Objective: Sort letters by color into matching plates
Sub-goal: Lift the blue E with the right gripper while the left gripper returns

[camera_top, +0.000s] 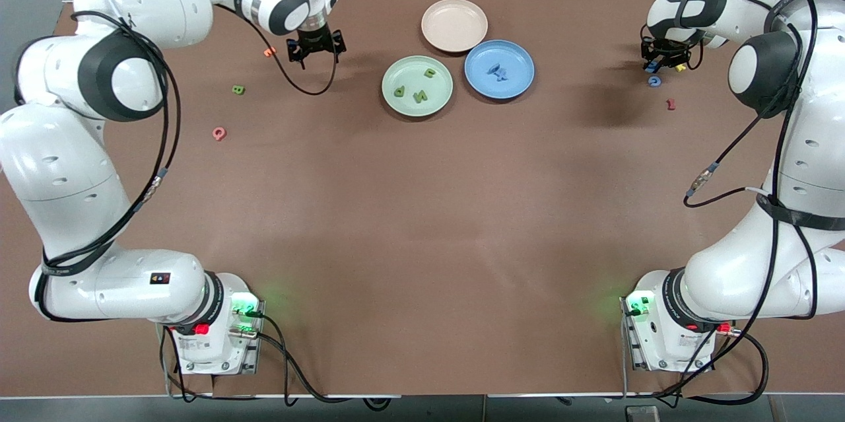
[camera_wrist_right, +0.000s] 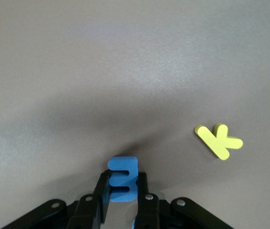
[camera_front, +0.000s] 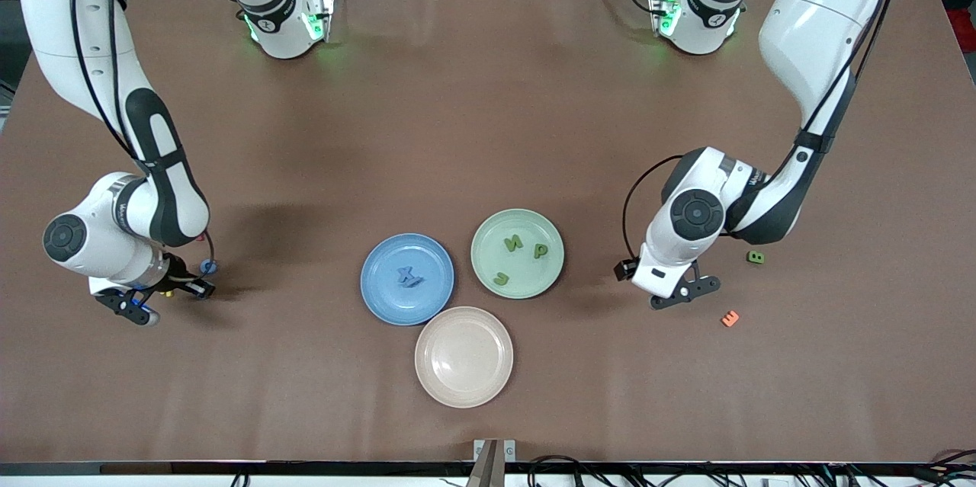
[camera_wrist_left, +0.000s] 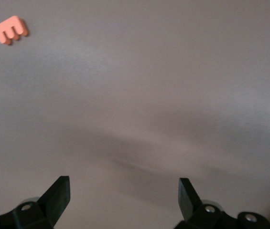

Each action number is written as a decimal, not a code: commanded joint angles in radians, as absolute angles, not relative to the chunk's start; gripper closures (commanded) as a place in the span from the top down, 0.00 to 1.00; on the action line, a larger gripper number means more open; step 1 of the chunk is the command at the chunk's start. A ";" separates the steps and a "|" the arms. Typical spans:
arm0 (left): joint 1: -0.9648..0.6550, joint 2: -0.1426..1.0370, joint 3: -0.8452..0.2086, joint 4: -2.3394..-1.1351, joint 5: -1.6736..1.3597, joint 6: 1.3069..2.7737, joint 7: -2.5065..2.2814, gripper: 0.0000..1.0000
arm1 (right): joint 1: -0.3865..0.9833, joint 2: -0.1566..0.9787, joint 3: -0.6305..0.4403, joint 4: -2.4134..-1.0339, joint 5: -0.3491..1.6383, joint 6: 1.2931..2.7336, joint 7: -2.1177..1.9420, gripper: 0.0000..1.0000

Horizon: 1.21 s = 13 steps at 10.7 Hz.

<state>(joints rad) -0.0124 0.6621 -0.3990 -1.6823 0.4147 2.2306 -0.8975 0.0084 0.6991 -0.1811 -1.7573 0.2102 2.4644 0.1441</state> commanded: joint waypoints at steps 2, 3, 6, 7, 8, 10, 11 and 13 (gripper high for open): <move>0.049 0.465 -0.410 -1.990 0.440 2.406 -0.885 1.00 | -0.008 0.701 -0.137 -1.764 0.187 2.482 0.014 0.23; 0.049 0.425 -0.410 -2.038 0.440 2.408 -0.882 1.00 | -0.006 0.700 -0.109 -1.758 0.132 2.482 0.006 0.22; 0.099 0.420 -0.411 -2.048 0.440 2.419 -0.767 1.00 | 0.021 0.699 -0.052 -1.698 -0.034 2.471 0.002 0.22; 0.129 0.422 -0.411 -2.049 0.440 2.439 -0.703 1.00 | 0.034 0.699 -0.025 -1.684 -0.032 2.470 -0.003 0.22; 0.159 0.425 -0.411 -2.049 0.440 2.456 -0.631 1.00 | 0.047 0.698 -0.005 -1.672 -0.028 2.471 -0.003 0.22; 0.204 0.428 -0.411 -2.049 0.440 2.470 -0.533 1.00 | 0.099 0.696 0.012 -1.649 -0.023 2.470 0.000 0.22; 0.227 0.439 -0.411 -2.045 0.440 2.471 -0.499 1.00 | 0.138 0.696 0.012 -1.641 -0.023 2.470 0.000 0.22; 0.288 0.465 -0.411 -2.036 0.440 2.477 -0.396 1.00 | 0.202 0.698 0.012 -1.626 -0.023 2.470 -0.002 0.22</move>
<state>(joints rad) 0.2243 0.4456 -0.4001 -2.0303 0.4160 2.4529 -0.4887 0.1525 0.6987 0.0093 -1.6480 -0.0057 2.4791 0.0059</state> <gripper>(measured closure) 0.000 0.727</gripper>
